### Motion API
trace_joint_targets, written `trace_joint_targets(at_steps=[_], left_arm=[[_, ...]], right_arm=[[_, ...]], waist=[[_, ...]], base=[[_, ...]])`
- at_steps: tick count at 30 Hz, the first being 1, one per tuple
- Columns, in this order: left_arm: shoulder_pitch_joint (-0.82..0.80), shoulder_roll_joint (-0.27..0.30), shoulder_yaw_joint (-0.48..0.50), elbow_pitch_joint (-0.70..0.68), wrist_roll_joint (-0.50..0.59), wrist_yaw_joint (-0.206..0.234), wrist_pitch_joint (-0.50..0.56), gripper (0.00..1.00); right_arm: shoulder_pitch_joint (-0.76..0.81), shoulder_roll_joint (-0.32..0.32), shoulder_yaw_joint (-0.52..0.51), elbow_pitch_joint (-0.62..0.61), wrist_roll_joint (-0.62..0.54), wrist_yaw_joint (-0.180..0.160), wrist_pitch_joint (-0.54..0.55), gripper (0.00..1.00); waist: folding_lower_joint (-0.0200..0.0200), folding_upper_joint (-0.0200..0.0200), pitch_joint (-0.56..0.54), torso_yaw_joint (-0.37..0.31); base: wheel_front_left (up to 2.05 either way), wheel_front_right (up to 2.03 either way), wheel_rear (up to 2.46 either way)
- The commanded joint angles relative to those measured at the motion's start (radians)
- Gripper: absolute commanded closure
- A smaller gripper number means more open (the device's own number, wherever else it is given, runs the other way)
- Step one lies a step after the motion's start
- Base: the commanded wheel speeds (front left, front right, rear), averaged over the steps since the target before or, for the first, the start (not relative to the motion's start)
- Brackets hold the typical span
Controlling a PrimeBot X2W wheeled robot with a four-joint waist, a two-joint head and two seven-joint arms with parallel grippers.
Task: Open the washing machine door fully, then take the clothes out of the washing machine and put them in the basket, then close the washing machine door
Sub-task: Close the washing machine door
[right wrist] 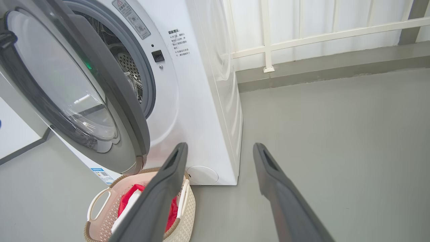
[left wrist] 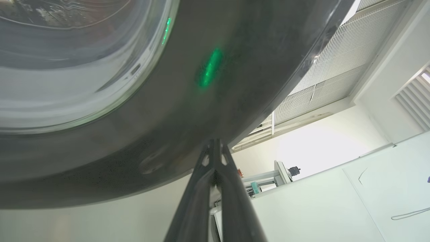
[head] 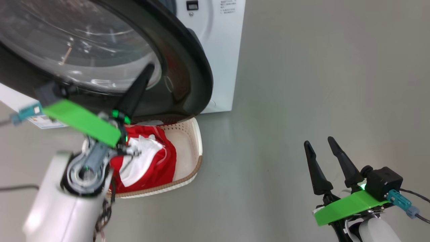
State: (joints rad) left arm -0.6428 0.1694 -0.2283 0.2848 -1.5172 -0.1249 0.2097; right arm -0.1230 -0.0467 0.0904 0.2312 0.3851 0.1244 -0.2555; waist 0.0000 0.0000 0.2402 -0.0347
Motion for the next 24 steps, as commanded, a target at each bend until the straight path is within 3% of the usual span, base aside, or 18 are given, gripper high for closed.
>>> trace_joint_targets(at_steps=[1,10,13,18,19,22,24], left_arm=[[0.021,0.04,0.028,-0.033,-0.007,-0.006,-0.013,1.0],[0.202,0.072,0.023,-0.037,-0.02,-0.006,-0.078,0.98],[0.268,0.084,0.026,-0.028,-0.023,-0.006,-0.104,0.76],[0.374,0.107,0.033,-0.017,-0.023,-0.006,-0.144,0.54],[0.393,0.111,0.036,-0.016,-0.023,-0.006,-0.155,0.45],[0.448,0.126,0.04,-0.015,-0.012,-0.006,-0.192,0.06],[0.482,0.139,0.035,-0.014,0.005,-0.006,-0.221,0.0]], right_arm=[[0.01,-0.004,0.018,-0.018,-0.012,0.006,-0.006,0.0],[0.049,-0.004,0.016,-0.006,-0.023,0.006,-0.006,0.0],[0.065,-0.004,0.011,-0.004,-0.027,0.006,-0.006,0.0],[0.088,-0.004,0.006,0.001,-0.032,0.006,-0.006,0.0],[0.093,-0.004,0.006,0.001,-0.033,0.006,-0.006,0.0],[0.106,-0.004,0.002,0.004,-0.036,0.006,-0.006,0.0],[0.116,-0.004,0.0,0.004,-0.038,0.006,-0.006,0.0]], waist=[[0.0,0.0,-0.024,0.019],[0.0,0.0,-0.081,0.048],[0.0,0.0,-0.1,0.058],[0.0,0.0,-0.125,0.068],[0.0,0.0,-0.13,0.069],[0.0,0.0,-0.145,0.072],[0.0,0.0,-0.153,0.074]], base=[[0.0,0.0,0.0],[0.0,0.0,0.0],[0.0,0.0,0.0],[0.0,0.0,0.0],[0.0,0.0,0.0],[0.0,0.0,0.0],[0.0,0.0,0.0]])
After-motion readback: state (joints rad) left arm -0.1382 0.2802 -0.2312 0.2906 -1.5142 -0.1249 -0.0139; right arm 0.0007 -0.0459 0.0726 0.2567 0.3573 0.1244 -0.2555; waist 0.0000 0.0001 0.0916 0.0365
